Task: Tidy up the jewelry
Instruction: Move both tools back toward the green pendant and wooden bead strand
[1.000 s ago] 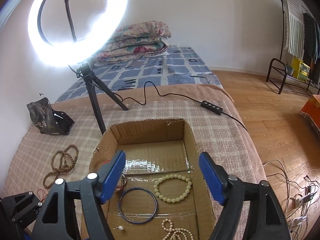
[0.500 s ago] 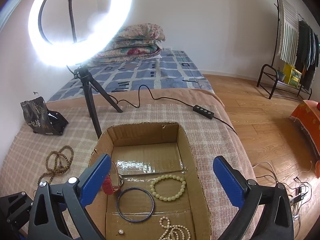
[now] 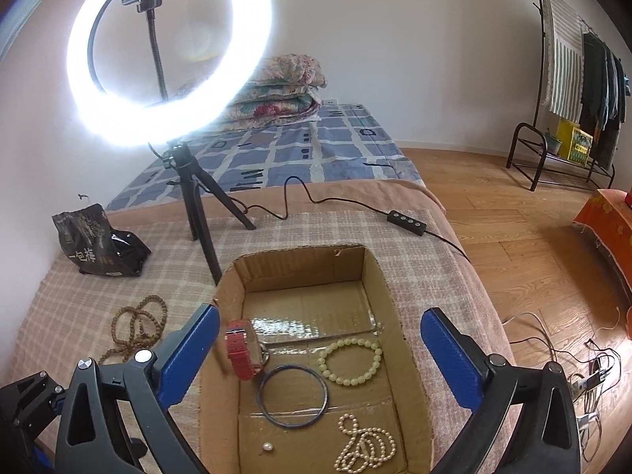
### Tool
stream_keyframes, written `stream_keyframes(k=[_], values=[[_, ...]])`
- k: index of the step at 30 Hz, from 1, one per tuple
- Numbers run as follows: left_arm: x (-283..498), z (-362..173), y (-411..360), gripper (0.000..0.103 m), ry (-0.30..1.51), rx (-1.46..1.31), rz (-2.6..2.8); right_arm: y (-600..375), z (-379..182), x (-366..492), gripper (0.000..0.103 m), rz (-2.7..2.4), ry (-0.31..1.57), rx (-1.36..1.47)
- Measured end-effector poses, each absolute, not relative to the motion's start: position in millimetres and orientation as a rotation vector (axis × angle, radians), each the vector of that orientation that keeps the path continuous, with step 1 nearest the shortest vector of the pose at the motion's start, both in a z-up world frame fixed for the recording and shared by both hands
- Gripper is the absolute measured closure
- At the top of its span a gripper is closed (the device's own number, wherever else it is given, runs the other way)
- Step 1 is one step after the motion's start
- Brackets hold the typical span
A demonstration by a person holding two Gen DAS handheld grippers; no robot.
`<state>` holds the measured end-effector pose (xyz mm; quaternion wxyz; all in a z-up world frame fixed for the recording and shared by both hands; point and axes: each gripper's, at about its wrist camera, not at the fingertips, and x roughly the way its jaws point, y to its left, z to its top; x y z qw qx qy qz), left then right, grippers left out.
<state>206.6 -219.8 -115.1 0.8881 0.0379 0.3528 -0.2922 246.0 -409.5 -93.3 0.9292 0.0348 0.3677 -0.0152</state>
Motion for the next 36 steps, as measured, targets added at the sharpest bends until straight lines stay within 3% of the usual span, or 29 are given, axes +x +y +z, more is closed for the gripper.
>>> stream_keyframes(k=[13, 21, 36], values=[[200, -131, -116, 0.053, 0.764, 0.010, -0.468, -353, -83, 247, 0.001, 0.099, 0.763, 0.056], [193, -159, -58, 0.054, 0.840, -0.061, -0.404, -306, -90, 257, 0.010, 0.206, 0.806, 0.030], [194, -195, -59, 0.054, 0.926, -0.071, -0.444, -226, -132, 290, 0.023, 0.349, 0.942, 0.010]])
